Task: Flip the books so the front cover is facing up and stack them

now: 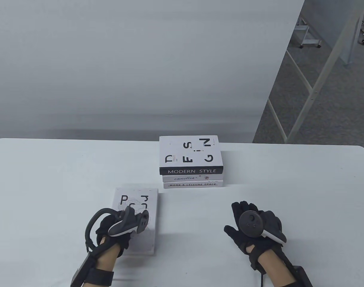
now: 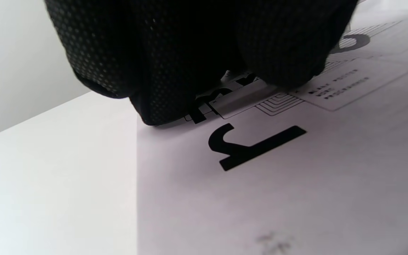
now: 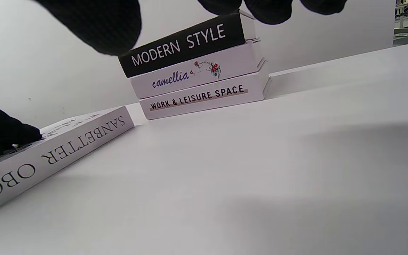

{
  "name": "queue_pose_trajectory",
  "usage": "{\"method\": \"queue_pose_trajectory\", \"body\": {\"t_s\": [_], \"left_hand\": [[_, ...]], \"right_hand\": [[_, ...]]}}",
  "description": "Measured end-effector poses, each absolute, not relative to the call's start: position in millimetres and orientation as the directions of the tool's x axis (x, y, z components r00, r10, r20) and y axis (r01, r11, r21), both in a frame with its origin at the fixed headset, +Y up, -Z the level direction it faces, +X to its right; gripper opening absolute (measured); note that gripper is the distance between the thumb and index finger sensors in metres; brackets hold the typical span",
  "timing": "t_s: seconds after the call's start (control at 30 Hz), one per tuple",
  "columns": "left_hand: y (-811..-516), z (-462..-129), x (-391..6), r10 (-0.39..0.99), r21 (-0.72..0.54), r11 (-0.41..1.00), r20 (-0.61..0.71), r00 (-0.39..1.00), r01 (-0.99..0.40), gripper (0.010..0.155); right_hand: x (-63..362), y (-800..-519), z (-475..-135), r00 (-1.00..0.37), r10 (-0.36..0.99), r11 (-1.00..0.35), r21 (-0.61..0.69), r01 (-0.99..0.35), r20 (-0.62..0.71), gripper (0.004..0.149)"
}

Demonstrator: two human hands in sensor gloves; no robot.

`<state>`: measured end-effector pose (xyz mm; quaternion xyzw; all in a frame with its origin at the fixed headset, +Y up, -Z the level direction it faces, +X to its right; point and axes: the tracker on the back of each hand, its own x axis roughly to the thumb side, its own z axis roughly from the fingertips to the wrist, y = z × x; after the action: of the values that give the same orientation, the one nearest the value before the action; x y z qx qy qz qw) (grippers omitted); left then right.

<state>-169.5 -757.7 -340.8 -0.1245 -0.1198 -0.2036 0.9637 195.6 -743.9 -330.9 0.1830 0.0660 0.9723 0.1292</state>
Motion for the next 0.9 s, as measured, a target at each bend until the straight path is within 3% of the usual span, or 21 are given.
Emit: {"method": "queue_pose_trajectory", "body": {"t_s": [0.13,0.53,0.77,0.9], "left_hand": [[-758,-329,-133,-0.375,-0.110,0.892,0.360,0.854,0.438,0.051],[-756,-323,-46,-0.310,-0.082,0.920,0.442,0.842,0.382,0.053],[-757,-307,-26,-0.317,-0.008,0.931,0.474,0.822,0.364,0.055],[-752,-308,-41,-0.246,-0.039,0.954,0.458,0.854,0.296,0.062]], "right_hand": [[189,-744,-329,-0.894,0.270,-0.960,0.169,-0.223,0.358,0.080],[173,-755,-328,-0.884,0.253,-0.962,0.196,-0.188,0.392,0.080],[165,-768,-330,-0.885,0.218,-0.964,0.232,-0.130,0.411,0.079],[160,-773,-332,-0.883,0.205,-0.964,0.245,-0.107,0.421,0.077]]}}
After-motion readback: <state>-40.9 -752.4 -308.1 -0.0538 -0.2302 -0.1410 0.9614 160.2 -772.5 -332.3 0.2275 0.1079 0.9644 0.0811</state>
